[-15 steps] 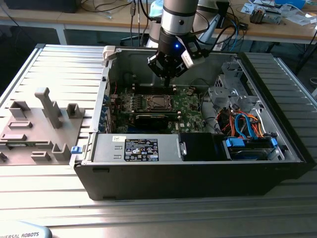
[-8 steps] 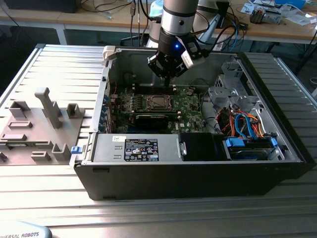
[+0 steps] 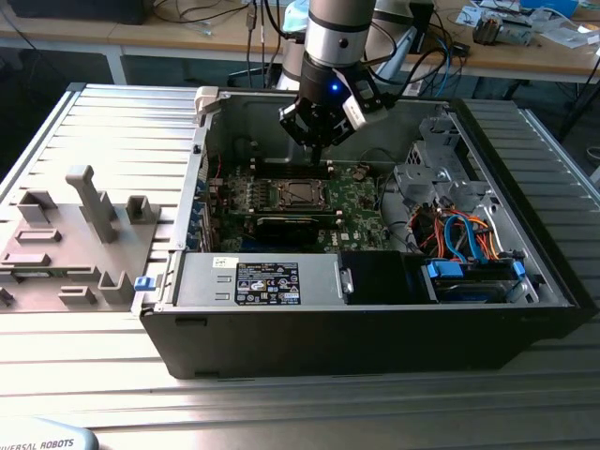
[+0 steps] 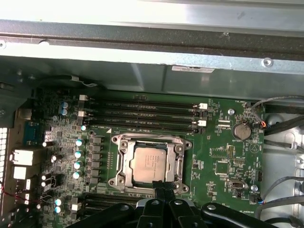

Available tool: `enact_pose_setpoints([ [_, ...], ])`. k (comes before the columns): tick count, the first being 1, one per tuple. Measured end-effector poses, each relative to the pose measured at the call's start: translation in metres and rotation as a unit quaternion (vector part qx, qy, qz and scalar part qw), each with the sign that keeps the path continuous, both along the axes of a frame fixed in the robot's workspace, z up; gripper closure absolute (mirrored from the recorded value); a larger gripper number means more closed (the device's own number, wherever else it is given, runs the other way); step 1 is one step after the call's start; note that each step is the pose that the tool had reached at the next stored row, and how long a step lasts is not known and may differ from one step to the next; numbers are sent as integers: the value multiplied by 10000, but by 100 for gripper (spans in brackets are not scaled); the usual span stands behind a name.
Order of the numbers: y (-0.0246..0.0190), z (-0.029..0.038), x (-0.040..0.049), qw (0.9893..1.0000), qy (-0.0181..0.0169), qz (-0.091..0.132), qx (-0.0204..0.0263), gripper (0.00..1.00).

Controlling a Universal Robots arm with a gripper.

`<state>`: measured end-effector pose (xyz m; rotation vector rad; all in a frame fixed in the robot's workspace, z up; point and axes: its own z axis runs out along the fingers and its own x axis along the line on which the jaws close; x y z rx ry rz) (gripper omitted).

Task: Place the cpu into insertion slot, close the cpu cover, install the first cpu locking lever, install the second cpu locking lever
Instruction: 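Install the second cpu locking lever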

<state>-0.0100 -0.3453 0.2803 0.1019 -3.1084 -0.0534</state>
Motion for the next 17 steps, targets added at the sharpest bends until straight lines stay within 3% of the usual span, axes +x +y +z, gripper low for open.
enact_pose_setpoints([
  [17,-6,-3,0,10000,0,0,63,89],
])
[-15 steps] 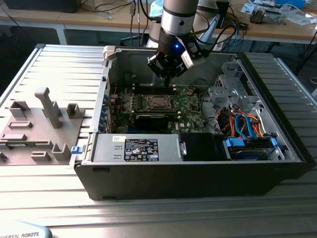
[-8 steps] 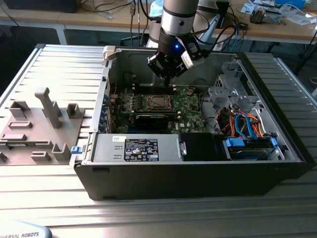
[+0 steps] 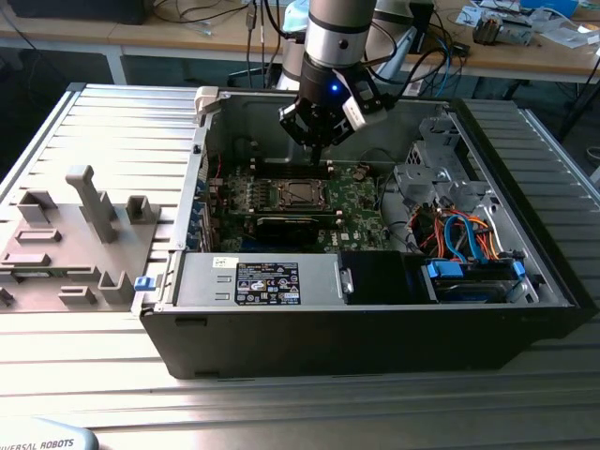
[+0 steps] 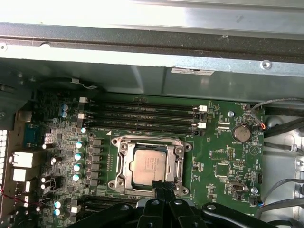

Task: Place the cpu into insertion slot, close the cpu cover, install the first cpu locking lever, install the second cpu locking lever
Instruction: 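Install the second cpu locking lever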

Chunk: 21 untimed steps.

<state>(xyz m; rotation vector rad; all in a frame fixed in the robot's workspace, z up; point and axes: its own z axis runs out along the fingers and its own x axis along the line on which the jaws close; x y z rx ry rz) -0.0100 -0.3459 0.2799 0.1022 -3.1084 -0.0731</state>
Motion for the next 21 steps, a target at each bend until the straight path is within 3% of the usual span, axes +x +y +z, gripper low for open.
enact_pose_setpoints([
  [2,-1,-10,0,10000,0,0,22,89],
  [13,-1,-13,0,10000,0,0,35,89],
  [17,-6,-13,0,9998,0,0,221,89],
  [20,-10,-12,0,9995,0,0,315,89],
  [21,-14,-12,0,9993,0,0,368,89],
])
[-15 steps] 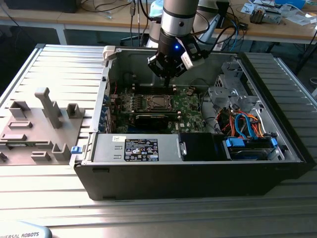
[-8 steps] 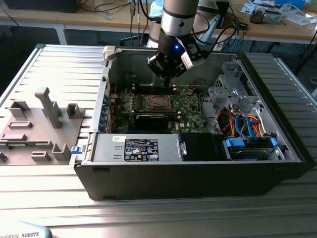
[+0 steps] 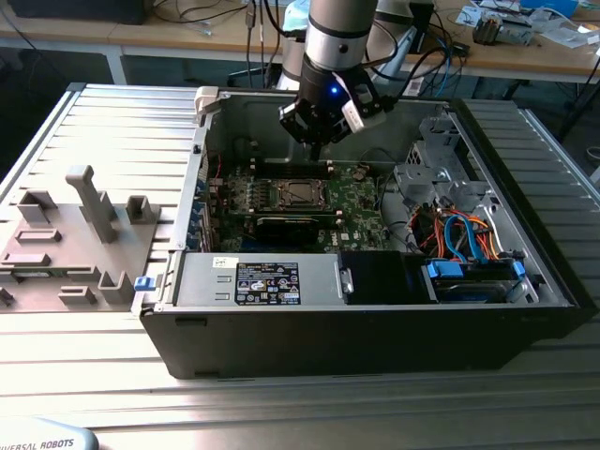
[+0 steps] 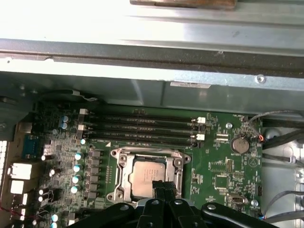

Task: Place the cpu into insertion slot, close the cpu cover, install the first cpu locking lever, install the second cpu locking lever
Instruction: 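Install the second cpu locking lever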

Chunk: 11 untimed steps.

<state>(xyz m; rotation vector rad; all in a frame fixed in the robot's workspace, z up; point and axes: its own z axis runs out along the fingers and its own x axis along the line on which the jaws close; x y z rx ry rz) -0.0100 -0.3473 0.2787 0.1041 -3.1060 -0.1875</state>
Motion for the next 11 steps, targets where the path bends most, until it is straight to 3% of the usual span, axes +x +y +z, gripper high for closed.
enact_pose_setpoints([
  [2,-6,0,0,10000,0,0,98,89],
  [6,-9,0,0,9998,0,0,204,89],
  [11,-9,0,0,9998,0,0,215,89],
])
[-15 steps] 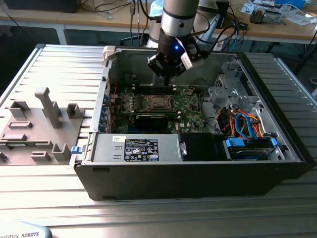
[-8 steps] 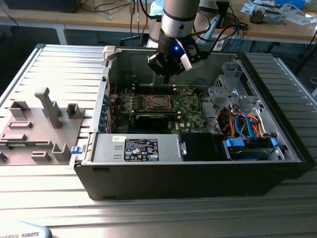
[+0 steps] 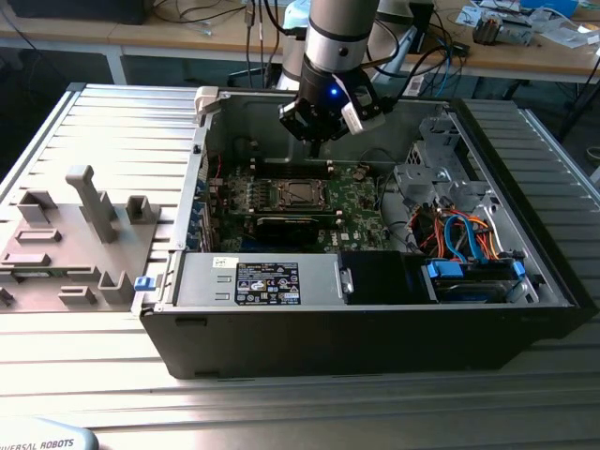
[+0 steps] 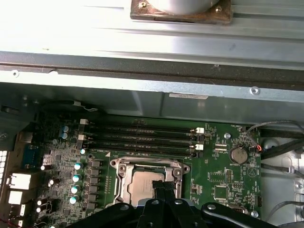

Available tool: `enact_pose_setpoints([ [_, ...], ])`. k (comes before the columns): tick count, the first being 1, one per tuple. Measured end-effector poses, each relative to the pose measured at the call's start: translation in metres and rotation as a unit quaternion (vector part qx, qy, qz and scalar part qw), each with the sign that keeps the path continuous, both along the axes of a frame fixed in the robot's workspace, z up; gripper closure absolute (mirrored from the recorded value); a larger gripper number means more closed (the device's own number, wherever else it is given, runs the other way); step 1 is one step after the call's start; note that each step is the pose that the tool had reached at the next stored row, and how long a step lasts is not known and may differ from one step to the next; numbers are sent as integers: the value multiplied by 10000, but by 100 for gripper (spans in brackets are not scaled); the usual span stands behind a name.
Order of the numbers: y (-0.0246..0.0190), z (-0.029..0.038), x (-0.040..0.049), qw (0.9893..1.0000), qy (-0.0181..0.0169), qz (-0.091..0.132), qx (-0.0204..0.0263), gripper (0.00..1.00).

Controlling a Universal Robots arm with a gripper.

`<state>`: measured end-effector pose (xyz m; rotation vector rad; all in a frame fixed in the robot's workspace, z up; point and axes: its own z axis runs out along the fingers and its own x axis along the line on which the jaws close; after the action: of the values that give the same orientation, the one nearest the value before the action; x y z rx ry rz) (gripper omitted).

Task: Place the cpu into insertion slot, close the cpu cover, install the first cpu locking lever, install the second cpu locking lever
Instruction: 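Install the second cpu locking lever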

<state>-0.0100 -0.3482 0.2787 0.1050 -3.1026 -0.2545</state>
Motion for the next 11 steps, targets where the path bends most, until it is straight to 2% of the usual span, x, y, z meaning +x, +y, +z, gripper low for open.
enact_pose_setpoints([
  [3,-8,0,1,10000,0,1,0,89],
  [11,-78,0,0,10000,0,0,0,89],
])
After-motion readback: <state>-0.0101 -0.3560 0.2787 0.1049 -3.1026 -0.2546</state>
